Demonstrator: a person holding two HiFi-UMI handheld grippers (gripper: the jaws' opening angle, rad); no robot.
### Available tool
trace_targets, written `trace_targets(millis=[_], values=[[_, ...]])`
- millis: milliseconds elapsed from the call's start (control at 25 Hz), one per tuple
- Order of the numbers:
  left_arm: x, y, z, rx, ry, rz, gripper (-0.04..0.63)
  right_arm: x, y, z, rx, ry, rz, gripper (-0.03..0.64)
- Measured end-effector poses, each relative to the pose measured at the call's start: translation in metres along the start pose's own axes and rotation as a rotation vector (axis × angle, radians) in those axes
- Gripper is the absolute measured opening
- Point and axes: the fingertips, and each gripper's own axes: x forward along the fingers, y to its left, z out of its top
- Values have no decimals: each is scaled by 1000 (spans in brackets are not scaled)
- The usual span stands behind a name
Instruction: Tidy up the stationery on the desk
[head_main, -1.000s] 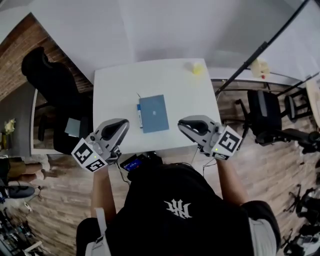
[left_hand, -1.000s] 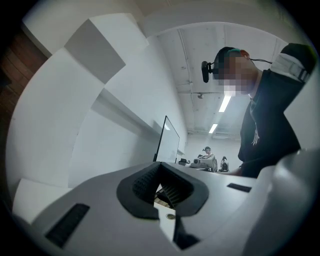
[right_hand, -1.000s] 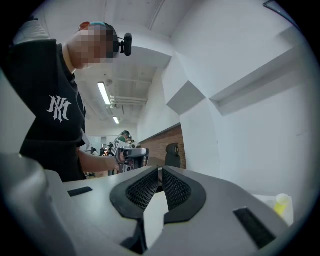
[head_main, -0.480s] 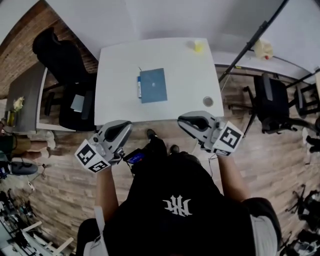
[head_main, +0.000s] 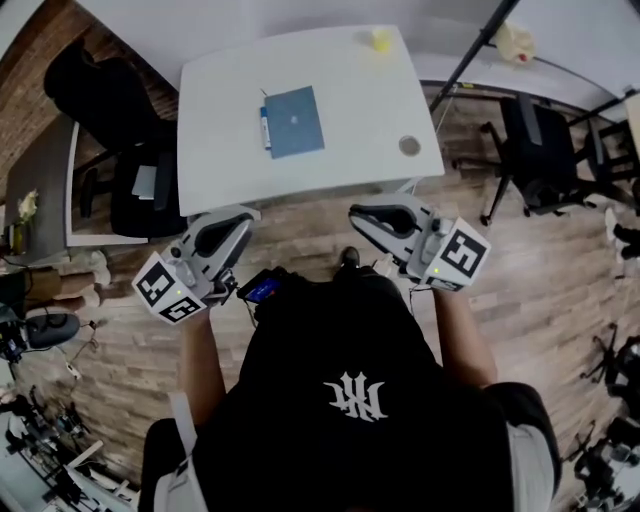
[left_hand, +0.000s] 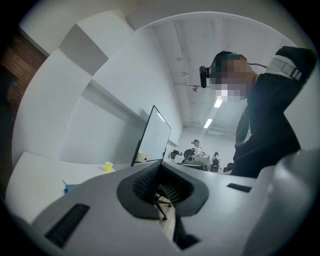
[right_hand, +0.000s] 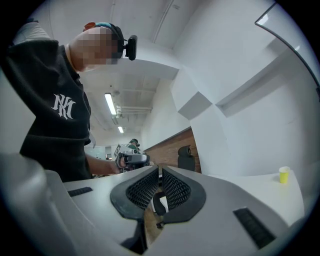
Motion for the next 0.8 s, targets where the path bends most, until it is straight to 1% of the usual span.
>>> trace_targets(millis=[120,240,360,440,520,600,800], values=[[-13,-6,-4,-17,-5,-32,2,7,19,-9,3,33,-23,49],[-30,-15,-11,-27,10,-60,2,19,45,-11,17,40,-16,49],[-57,-20,-26,-69,7,-71,2,34,73,-23,39,65,-12,48],[-76,-24,-36,-92,5,-77,2,41,92,-31,63,64,-10,48],[-89,-28,-43,-100,2,-80,2,46,110,-38,83,65,3,48],[-101,-32,-47,-106,-5,-83,2,50,125,-47,88,88,14,48],[-128,-42,-54,-117,-13,-92,2,63,153,-57,65,117,32,48]])
